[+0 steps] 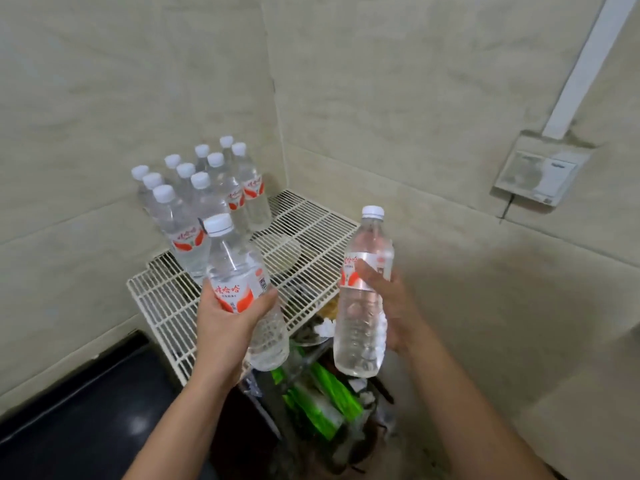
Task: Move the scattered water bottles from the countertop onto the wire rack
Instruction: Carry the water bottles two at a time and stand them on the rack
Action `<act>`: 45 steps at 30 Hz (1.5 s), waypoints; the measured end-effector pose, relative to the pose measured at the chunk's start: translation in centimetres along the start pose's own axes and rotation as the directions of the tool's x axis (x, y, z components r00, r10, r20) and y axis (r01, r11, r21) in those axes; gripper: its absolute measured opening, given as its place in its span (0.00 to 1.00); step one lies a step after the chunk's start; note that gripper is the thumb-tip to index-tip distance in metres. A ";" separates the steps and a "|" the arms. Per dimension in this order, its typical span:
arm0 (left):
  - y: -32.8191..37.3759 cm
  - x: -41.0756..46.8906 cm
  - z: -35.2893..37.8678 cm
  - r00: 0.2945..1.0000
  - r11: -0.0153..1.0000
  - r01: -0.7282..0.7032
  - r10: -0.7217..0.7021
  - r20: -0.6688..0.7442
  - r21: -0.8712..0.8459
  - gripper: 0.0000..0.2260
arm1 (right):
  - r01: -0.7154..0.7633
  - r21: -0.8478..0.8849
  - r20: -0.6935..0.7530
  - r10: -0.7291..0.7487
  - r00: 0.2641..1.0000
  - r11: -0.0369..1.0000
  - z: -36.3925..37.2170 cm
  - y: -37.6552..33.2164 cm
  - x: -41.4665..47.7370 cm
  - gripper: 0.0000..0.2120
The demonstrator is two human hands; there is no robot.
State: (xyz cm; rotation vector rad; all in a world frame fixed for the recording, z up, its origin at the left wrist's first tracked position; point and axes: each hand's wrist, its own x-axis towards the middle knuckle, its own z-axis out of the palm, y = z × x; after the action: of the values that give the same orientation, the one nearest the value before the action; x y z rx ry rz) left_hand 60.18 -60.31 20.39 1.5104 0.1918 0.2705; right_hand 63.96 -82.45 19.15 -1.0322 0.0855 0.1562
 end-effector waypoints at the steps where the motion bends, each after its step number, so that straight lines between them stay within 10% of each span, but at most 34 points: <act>1: -0.2 0.8 0.7 0.999 1.000 -0.003 0.004 -0.038 0.008 0.28 | -0.001 -0.046 0.009 0.002 1.000 0.999 -0.2 -0.4 1.7 0.29; 15: -0.8 8.3 7.1 0.855 0.985 -0.017 0.103 -0.508 0.172 0.29 | 0.364 -0.447 0.405 -0.177 0.897 0.817 1.8 -5.0 19.8 0.27; 30: -4.2 13.1 4.7 0.937 0.960 -0.092 0.174 -0.304 0.264 0.36 | 0.250 -0.613 0.387 0.010 0.922 0.749 3.6 -1.9 25.7 0.34; 37: -0.9 13.5 3.4 0.902 0.927 -0.204 0.303 -0.307 0.313 0.40 | 0.437 -0.522 0.260 -0.351 0.899 0.732 7.0 -2.8 24.9 0.20; 41: 1.9 14.4 3.3 0.827 0.740 -0.360 0.535 -0.173 0.568 0.20 | 0.539 -0.603 0.460 -0.296 0.837 0.588 8.2 -4.2 25.3 0.12; 45: 2.8 14.3 2.9 0.875 0.303 -0.285 0.470 0.118 0.909 0.23 | 0.614 -0.645 0.553 -0.277 0.786 0.454 7.0 -5.3 26.3 0.18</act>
State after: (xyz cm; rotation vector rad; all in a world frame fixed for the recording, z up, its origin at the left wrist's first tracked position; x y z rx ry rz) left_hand 74.52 -58.78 23.97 2.6865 0.1032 0.7901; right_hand 90.80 -76.73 23.44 -1.9008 -0.7039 -0.1406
